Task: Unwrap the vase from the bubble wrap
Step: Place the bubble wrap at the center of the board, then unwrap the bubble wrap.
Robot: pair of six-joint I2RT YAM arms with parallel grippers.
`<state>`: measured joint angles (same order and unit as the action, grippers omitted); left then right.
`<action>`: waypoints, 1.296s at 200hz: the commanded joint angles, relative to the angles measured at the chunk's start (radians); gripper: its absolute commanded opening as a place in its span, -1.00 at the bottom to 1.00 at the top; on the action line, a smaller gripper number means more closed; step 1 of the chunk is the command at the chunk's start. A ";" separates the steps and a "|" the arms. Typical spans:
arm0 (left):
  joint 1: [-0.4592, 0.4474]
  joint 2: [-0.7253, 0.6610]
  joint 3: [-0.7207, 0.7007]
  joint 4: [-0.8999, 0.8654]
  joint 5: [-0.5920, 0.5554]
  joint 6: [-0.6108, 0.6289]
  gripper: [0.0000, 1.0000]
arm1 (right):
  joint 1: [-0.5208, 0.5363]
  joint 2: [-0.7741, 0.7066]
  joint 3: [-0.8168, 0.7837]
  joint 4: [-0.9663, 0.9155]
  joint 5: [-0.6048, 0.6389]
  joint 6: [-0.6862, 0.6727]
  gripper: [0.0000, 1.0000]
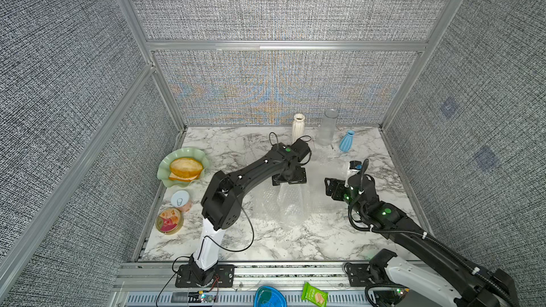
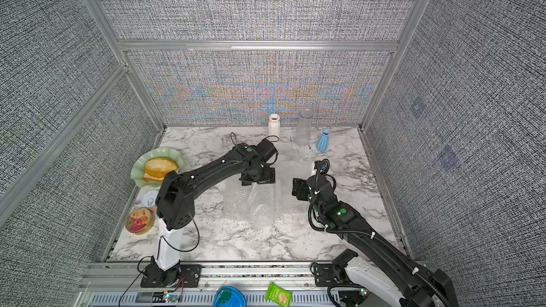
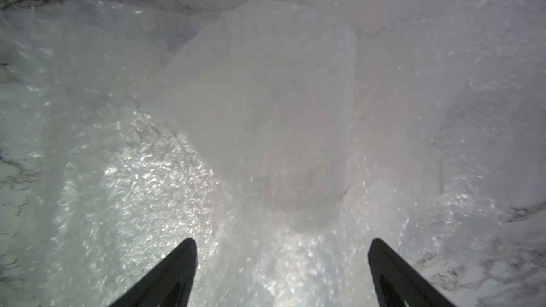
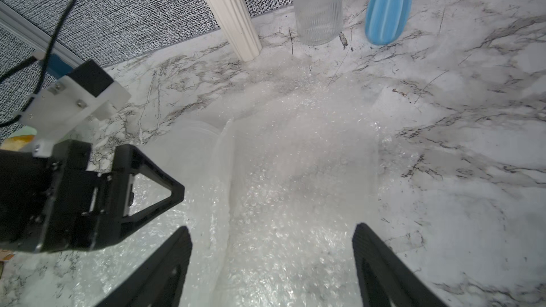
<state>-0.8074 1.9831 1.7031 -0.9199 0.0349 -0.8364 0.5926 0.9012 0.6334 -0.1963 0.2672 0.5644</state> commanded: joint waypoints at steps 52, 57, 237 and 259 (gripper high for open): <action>0.197 -0.431 -0.538 0.519 0.312 0.052 0.77 | 0.130 0.253 0.301 -0.208 -0.033 -0.026 0.56; 0.213 -0.450 -0.555 0.506 0.309 0.062 0.76 | 0.143 0.290 0.340 -0.218 -0.030 -0.028 0.56; 0.399 -0.420 -0.756 0.502 0.342 0.222 0.72 | 0.277 0.951 0.757 -0.428 0.000 0.059 0.53; 0.393 -0.403 -0.728 0.500 0.335 0.217 0.72 | 0.271 0.965 0.741 -0.413 -0.016 0.055 0.52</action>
<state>-0.4095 1.5673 0.9501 -0.4179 0.3759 -0.6357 0.8684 1.8584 1.3869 -0.6235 0.2638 0.6048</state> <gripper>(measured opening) 0.861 0.765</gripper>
